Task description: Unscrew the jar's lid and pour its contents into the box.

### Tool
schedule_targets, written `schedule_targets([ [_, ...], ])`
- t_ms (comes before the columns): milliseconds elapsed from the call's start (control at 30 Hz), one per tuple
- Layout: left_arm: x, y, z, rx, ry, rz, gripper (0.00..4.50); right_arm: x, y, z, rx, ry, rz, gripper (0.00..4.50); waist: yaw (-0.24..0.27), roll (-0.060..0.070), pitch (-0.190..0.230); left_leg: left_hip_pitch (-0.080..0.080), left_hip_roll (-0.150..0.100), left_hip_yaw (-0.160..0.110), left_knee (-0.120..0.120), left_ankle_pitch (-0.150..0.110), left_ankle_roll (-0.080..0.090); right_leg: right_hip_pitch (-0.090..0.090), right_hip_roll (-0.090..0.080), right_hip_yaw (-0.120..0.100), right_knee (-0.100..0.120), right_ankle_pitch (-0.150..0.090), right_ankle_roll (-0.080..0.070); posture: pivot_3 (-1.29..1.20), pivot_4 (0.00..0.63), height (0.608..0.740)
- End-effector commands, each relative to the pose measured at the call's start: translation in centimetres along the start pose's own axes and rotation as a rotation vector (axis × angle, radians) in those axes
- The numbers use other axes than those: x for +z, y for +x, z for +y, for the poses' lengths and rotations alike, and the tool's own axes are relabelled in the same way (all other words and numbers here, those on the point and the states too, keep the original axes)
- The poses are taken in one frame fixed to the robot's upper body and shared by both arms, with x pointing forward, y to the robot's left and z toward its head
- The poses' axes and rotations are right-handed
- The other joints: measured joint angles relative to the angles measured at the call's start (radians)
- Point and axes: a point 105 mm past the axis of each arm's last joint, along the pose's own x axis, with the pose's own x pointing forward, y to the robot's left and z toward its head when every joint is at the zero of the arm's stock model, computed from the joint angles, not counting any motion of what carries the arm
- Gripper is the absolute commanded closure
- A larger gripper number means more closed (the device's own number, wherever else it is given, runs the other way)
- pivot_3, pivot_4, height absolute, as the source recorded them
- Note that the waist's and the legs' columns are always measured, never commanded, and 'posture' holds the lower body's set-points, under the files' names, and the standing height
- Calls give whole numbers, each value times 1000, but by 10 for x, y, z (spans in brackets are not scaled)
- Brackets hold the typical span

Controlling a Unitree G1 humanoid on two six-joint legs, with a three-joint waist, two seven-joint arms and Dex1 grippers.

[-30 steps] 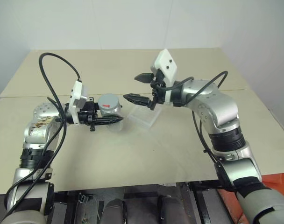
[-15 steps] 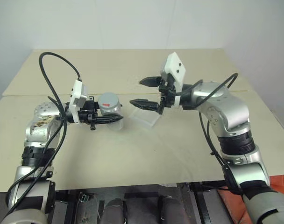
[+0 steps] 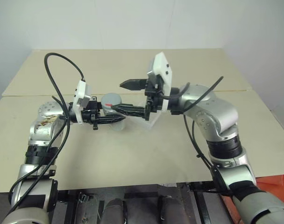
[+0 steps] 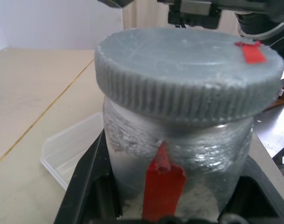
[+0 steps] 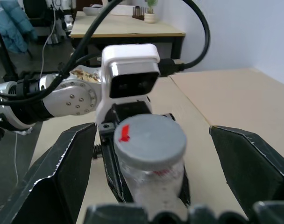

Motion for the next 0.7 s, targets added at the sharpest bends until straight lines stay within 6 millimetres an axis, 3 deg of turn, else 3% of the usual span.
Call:
schedule_targets([
  [33, 14, 0, -1, -15, 62, -4, 2559, 11, 6, 4, 5, -51, -16, 24, 0, 0, 0, 0, 0, 0, 0, 0, 0, 0, 0, 0, 0, 0, 0, 0, 150, 740],
  [700, 12, -1, -1, -13, 66, 4, 2559, 8, 21, 10, 32, -49, 66, 24, 0, 0, 0, 0, 0, 0, 0, 0, 0, 0, 0, 0, 0, 0, 0, 0, 150, 740],
])
